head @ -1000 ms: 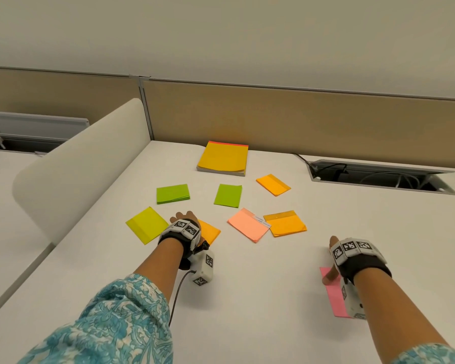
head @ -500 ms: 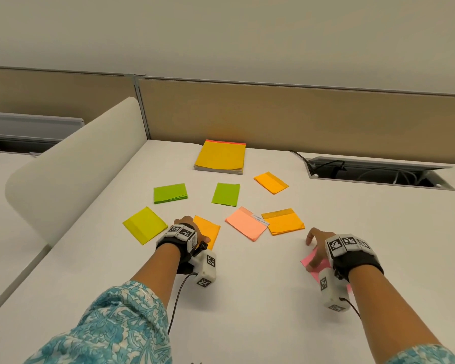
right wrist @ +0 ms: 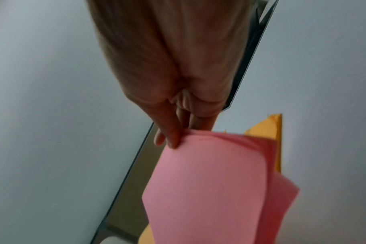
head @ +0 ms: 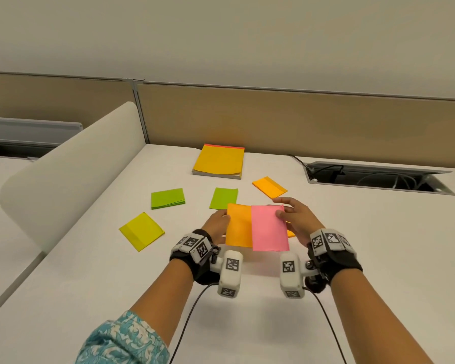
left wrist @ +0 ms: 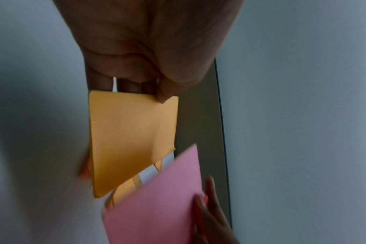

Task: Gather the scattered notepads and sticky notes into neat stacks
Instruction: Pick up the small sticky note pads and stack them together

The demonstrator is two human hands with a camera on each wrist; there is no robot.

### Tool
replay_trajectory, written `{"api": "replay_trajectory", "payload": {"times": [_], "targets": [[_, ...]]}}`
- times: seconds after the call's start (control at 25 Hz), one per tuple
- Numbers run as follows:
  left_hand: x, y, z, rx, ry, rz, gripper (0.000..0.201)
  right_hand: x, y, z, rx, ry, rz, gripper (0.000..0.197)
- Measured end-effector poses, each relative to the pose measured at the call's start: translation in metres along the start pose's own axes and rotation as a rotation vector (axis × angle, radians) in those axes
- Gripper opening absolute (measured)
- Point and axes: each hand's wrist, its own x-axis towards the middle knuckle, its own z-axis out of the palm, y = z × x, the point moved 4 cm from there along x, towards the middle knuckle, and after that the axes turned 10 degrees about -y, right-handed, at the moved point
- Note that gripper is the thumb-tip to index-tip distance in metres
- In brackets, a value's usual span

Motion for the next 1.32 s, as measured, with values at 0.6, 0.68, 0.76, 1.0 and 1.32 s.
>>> {"api": "replay_trajectory", "payload": {"times": [0.6,0.68,0.76,1.0,1.32], "targets": [[0.021,0.012,0.014,0.049,0.111,0.246,0.034,0.022,0.036,0.023,-0.218,0.077,-0.023,0.043],[0.019,0.014,-0.009,0.120,0.257,0.278,0.034,0.026,0.043,0.010,-0.188,0.191,-0.027,0.040],[0.015,0.012,-0.044,0.331,0.538,0.212,0.035,0.025,0.051,-0.006,-0.181,0.296,0.003,0.038],[0.004,-0.027,-0.110,0.581,0.825,-0.396,0.078,0.016,0.076,-0.040,-0.265,0.407,0.146,0.043],[0.025,-0.024,-0.099,0.898,0.500,-0.289,0.044,0.019,0.088,-0.039,-0.271,0.374,0.207,0.042]]}}
